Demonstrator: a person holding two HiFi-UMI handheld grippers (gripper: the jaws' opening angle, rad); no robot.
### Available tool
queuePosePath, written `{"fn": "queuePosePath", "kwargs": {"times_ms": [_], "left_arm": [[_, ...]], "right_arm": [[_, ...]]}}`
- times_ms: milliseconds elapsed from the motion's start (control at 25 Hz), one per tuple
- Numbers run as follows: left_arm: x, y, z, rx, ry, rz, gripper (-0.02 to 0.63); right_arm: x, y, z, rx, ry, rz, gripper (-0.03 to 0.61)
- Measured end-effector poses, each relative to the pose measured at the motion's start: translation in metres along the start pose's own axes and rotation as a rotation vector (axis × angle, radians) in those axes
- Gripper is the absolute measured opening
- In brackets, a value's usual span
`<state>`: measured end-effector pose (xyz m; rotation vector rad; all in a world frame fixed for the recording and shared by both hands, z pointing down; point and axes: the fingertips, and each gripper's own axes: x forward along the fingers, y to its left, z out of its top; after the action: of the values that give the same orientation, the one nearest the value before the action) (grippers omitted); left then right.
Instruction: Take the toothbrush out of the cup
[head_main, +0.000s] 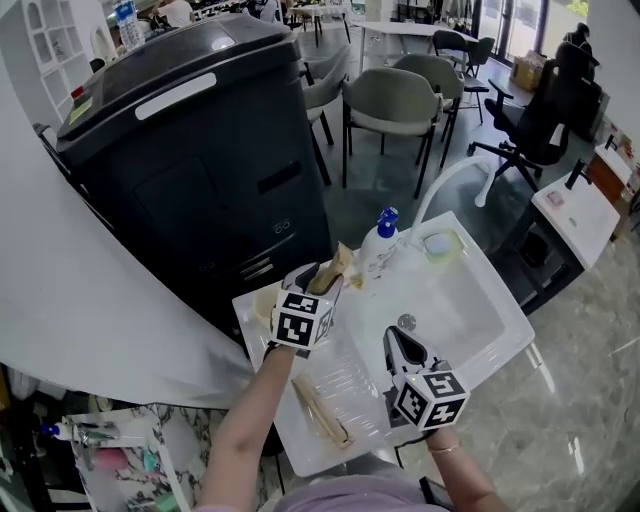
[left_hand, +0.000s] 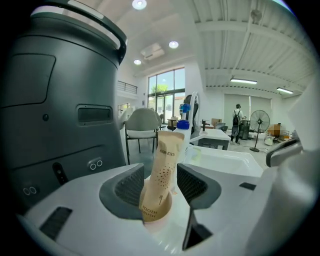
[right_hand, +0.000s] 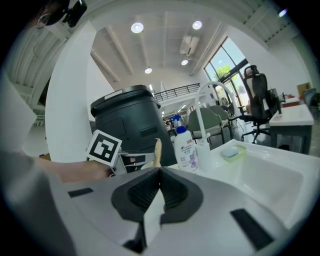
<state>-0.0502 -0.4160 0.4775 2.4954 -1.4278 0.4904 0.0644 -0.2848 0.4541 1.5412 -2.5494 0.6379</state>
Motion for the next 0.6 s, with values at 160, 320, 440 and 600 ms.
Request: {"fn": "queuePosePath", "kwargs": {"times_ms": [160, 320, 440, 600], "left_arm": [[0.017, 0.0, 0.001, 0.029, 0.016, 0.007, 0.19], [0.024, -0.002, 0.003, 0.062, 0.018, 0.014, 0.175], [0.027, -0.003, 0.003, 0.069, 0.024, 0.001, 0.149], [0.024, -0.001, 0.003, 0.052, 0.009, 0.008, 0.061]], "right_arm": [[0.006, -0.009, -0.002, 0.009, 0.014, -0.008, 0.005], [0.007, -0.015, -0.005, 0.017, 0.026, -0.015, 0.005], [0.008, -0.015, -0.006, 0.021, 0.028, -0.016, 0.005], [0.007, -0.013, -0.006, 0.022, 0.029, -0.017, 0.005]]}}
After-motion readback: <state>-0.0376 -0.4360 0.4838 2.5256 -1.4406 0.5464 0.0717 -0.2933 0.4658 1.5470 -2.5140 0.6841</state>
